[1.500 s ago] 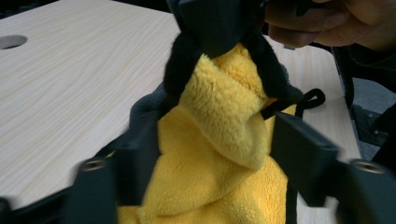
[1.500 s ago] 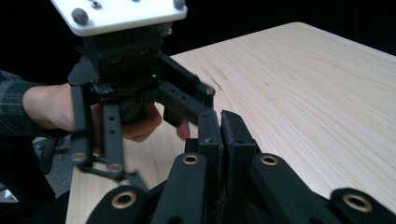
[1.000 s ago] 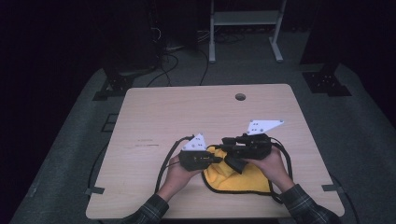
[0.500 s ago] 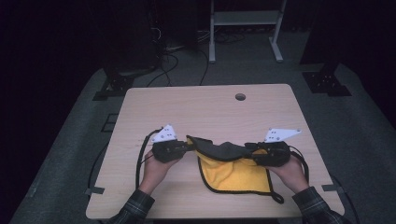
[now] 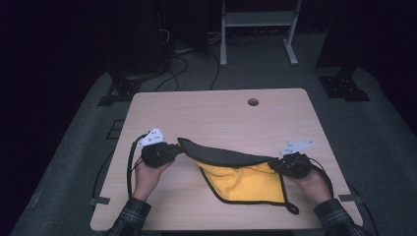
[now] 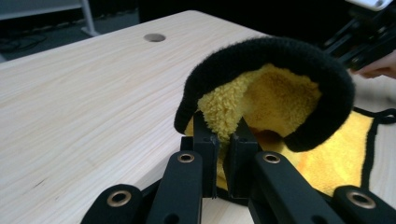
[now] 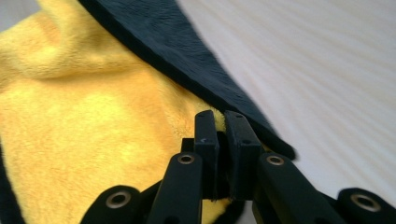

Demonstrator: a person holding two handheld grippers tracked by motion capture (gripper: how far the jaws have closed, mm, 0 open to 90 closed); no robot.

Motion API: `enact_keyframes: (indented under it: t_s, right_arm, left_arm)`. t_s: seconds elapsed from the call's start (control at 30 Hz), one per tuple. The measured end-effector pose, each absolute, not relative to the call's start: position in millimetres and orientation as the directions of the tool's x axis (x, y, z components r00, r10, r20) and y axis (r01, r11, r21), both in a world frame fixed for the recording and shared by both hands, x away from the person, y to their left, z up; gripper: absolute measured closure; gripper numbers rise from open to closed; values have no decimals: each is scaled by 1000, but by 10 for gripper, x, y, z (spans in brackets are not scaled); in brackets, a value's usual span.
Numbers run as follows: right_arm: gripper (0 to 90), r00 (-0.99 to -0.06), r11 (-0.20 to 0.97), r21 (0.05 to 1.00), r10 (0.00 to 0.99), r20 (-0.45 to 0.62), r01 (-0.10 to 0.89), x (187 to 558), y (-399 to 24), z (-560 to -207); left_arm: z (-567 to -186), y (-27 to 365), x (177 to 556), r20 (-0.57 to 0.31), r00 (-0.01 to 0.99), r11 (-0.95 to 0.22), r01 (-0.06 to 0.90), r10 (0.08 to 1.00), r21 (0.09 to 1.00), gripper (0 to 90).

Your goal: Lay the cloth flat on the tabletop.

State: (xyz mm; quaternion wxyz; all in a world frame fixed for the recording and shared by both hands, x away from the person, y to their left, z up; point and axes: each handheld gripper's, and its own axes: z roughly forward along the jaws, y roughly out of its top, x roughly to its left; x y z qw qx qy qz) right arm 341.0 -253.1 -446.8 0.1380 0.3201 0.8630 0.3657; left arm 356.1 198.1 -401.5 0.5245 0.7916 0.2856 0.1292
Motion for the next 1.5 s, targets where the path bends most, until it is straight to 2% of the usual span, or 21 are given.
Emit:
enact_keyframes:
  t_s: [0.33,0.47,0.63,0.73,0.9,0.93,1.1,1.3,1.4,1.47,1.5]
  right_arm:
    - [840,-639,452,756,767,-58,474,3602,-2858,-4361]
    - [841,-592,435,755,802,-78,490,3754,-2912,-4409]
    - [834,-526,402,748,846,-85,528,3869,-3090,-4476]
    - [800,-515,378,756,855,-64,534,3864,-3150,-4472]
    - [614,-550,379,783,833,-56,494,3700,-3119,-4382]
    - [614,-550,379,783,833,-56,494,3700,-3119,-4382]
    - [567,-617,417,789,784,-61,451,3424,-2998,-4348]
    - [547,-655,436,787,753,-54,437,3252,-2974,-4376]
    - [540,-663,440,786,747,-50,436,3193,-2980,-4390]
    - [527,-670,440,787,741,-45,434,3165,-2992,-4391]
    - [509,-676,438,787,736,-37,435,3132,-3004,-4394]
  left_arm:
    - [-4107,1844,3785,-118,782,-266,345,612,900,825]
    - [-4190,1733,3901,-121,768,-270,362,630,892,735]
    - [-4281,1771,3930,-135,757,-292,401,639,868,608]
    - [-4318,1770,3929,-142,761,-301,411,633,861,585]
    - [-4471,1602,3913,-109,788,-407,424,605,810,528]
    - [-4471,1602,3913,-109,788,-407,424,605,810,526]
    - [-4585,1475,3920,-111,808,-456,434,579,777,526]
    - [-4697,1355,3935,-81,820,-514,429,567,743,532]
    - [-4740,1319,3942,-68,827,-537,422,558,730,576]
    - [-4736,1295,3930,-59,833,-547,413,551,728,661]
    - [-4729,1288,3926,-45,835,-561,407,548,721,736]
